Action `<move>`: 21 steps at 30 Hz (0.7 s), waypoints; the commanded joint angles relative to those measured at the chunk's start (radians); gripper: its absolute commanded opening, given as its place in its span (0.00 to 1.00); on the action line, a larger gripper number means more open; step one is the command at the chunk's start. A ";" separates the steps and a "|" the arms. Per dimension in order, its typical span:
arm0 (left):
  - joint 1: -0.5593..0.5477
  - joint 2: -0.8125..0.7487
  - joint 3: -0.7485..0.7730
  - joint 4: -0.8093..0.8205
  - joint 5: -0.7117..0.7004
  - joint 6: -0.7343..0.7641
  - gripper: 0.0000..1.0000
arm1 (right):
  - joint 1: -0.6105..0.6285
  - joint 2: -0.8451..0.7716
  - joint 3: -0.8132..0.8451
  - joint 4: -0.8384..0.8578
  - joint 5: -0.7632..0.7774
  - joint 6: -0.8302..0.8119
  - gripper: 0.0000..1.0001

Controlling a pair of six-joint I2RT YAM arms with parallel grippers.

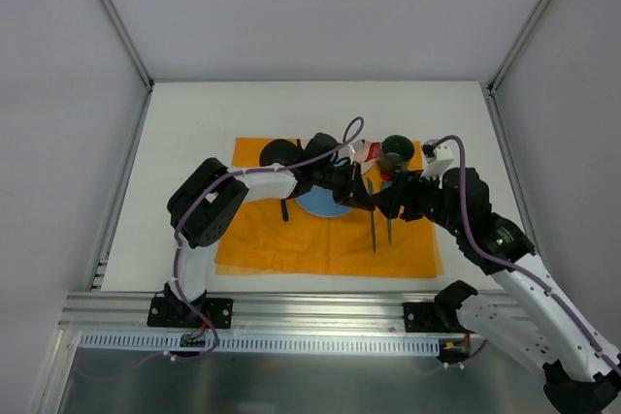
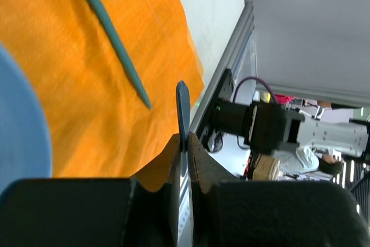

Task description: Set the dinner table for one person

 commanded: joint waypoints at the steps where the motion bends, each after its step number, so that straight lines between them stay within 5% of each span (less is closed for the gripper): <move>1: -0.029 0.061 0.112 0.066 -0.067 -0.070 0.00 | 0.003 -0.038 0.032 -0.085 0.059 -0.002 0.60; 13: -0.044 0.133 0.283 -0.181 -0.208 0.071 0.00 | 0.003 -0.135 0.039 -0.165 0.094 -0.006 0.59; 21: -0.046 0.166 0.392 -0.419 -0.184 0.206 0.00 | 0.003 -0.157 0.036 -0.179 0.094 -0.005 0.58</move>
